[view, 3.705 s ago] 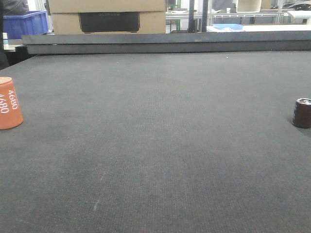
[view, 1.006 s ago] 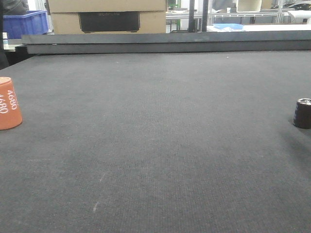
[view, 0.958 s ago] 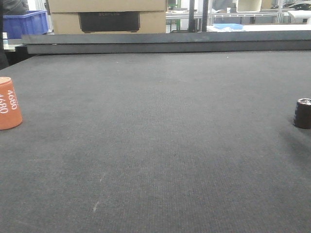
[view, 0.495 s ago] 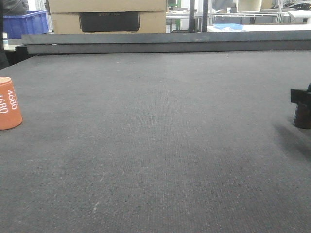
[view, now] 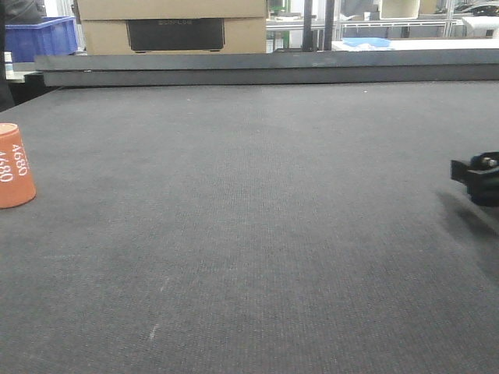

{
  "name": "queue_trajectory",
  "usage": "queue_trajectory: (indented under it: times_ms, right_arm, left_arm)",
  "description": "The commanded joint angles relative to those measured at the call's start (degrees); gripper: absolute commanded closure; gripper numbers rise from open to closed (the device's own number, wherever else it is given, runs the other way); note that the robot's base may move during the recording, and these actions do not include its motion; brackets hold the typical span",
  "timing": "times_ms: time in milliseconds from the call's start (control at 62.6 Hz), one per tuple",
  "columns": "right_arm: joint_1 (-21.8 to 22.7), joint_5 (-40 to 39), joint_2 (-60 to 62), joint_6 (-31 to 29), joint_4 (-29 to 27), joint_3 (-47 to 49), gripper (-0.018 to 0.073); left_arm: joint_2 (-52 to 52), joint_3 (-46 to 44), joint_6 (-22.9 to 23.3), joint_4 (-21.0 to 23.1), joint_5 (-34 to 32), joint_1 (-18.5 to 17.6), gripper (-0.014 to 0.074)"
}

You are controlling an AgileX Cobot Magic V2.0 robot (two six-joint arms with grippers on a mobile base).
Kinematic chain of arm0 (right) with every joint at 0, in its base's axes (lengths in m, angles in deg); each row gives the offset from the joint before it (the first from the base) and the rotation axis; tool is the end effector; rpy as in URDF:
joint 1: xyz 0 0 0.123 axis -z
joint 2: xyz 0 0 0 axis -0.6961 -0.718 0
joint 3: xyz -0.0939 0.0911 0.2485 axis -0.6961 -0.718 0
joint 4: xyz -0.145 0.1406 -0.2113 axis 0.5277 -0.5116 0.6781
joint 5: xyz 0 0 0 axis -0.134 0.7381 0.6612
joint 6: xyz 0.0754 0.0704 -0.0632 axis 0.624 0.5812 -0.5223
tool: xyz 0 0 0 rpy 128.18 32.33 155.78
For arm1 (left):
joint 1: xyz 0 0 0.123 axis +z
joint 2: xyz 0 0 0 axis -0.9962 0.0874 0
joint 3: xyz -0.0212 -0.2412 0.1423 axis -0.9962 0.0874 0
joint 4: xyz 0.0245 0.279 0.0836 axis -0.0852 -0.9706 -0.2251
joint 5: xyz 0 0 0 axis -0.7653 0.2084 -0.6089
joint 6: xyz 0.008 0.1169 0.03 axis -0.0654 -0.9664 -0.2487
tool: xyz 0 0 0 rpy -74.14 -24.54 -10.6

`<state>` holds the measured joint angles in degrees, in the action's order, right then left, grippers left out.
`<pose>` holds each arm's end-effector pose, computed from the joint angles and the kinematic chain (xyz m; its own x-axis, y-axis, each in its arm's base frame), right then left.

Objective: Place cylindrical capacitor in blue bin on shelf
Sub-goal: 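Lower the right gripper onto the brown capacitor, close and lift it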

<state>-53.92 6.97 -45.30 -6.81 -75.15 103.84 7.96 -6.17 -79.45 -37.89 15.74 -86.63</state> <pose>0.2741 0.0263 0.0774 -0.2541 -0.0726 -0.9644 -0.0109 0.9973 -0.0722 0.1832 -0.0057 0.3664 -0.0464 0.0405 -0.9981 0.0339 0.9987 0.0390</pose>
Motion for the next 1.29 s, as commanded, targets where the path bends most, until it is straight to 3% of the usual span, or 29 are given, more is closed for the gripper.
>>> queue_trajectory:
  times_ms: [0,255,335,447,607,735,974,1277]
  right_arm:
    - [-0.11,-1.70,-1.15,-0.01,0.66,1.08,-0.0010]
    - [-0.11,-1.73,-3.93,-0.01,0.66,2.35,-0.0006]
    - [-0.11,-1.26,-4.81,-0.01,0.66,2.35,0.0041]
    - [-0.11,-1.41,-5.14,-0.01,0.66,2.35,0.0207]
    - [-0.11,-2.76,-5.14,-0.01,0.66,2.35,0.0559]
    - [-0.11,-2.90,-5.14,-0.01,0.66,2.35,0.0727]
    - [-0.11,-0.69,1.40,-0.01,1.63,2.35,0.0720]
    - [-0.11,14.01,15.95,-0.01,5.41,2.35,0.0720]
  left_arm:
    - [0.09,-0.42,-0.03,0.41,-1.17,-0.45,0.0078]
    - [0.09,-0.42,-0.03,0.41,-1.17,-0.45,0.0078]
    - [0.09,-0.42,-0.03,0.41,-1.17,-0.45,0.0078]
    - [0.09,-0.42,-0.03,0.41,-1.17,-0.45,0.0078]
    - [0.09,-0.42,-0.03,0.41,-1.17,-0.45,0.0078]
    - [0.09,-0.42,-0.03,0.56,-1.04,-0.45,0.0078]
    - [0.09,2.49,-0.03,0.56,-1.07,-0.45,0.0078]
    - [2.01,21.41,0.46,0.56,-22.99,-0.45,0.0078]
